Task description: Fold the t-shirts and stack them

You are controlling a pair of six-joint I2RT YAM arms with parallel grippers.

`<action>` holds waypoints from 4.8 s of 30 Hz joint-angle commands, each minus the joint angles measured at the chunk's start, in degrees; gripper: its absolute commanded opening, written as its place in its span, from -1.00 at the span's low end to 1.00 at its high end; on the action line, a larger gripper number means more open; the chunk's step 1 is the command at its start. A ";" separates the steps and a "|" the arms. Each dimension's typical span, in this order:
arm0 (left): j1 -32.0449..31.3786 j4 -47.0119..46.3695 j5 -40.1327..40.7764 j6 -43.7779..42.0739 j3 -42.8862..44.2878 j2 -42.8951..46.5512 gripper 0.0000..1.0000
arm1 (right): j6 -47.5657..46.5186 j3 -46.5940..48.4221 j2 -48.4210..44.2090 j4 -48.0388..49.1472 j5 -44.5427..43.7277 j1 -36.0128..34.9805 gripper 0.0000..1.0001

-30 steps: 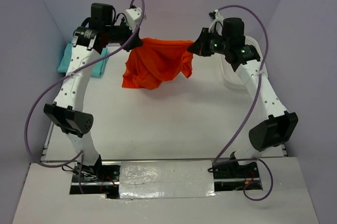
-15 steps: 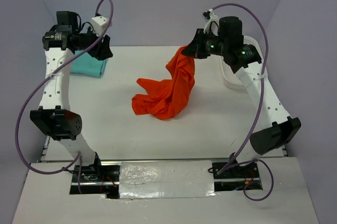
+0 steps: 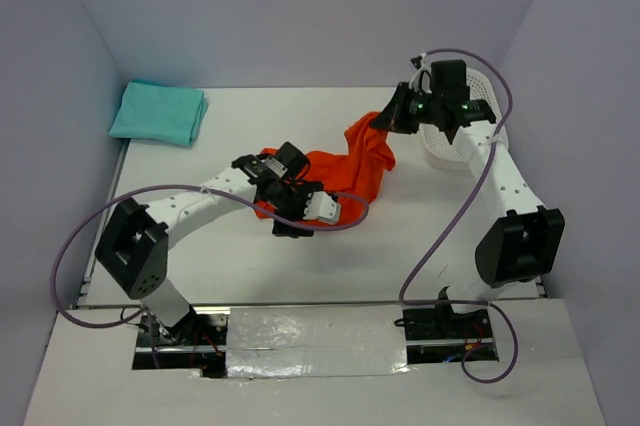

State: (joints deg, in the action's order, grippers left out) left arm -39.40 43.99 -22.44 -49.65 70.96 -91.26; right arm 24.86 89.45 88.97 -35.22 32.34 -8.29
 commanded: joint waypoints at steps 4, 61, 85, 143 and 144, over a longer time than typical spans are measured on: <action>-0.77 -16.29 8.37 -11.86 -2.37 -6.47 0.74 | 2.72 -9.19 -4.15 8.85 4.83 2.66 -1.00; 32.36 9.12 1.70 20.90 32.75 3.04 -1.00 | -8.66 -1.75 -17.94 7.62 -8.03 5.87 -1.00; 42.39 2.50 6.43 21.80 8.87 0.99 -0.99 | -5.01 -22.36 -8.44 1.91 -29.71 -6.03 -1.00; 47.31 7.78 0.98 21.17 27.39 4.60 -1.00 | -9.11 -6.75 -13.54 -12.76 -19.17 3.36 -1.00; 47.39 8.13 1.77 20.82 27.57 6.00 -1.00 | -9.74 -5.96 -14.69 -13.90 -18.20 5.46 -1.00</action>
State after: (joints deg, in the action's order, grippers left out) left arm 7.16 45.50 -21.45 -28.21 97.21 -87.72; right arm 21.17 80.97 79.11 -37.69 14.61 -6.52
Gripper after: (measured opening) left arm 0.028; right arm 0.008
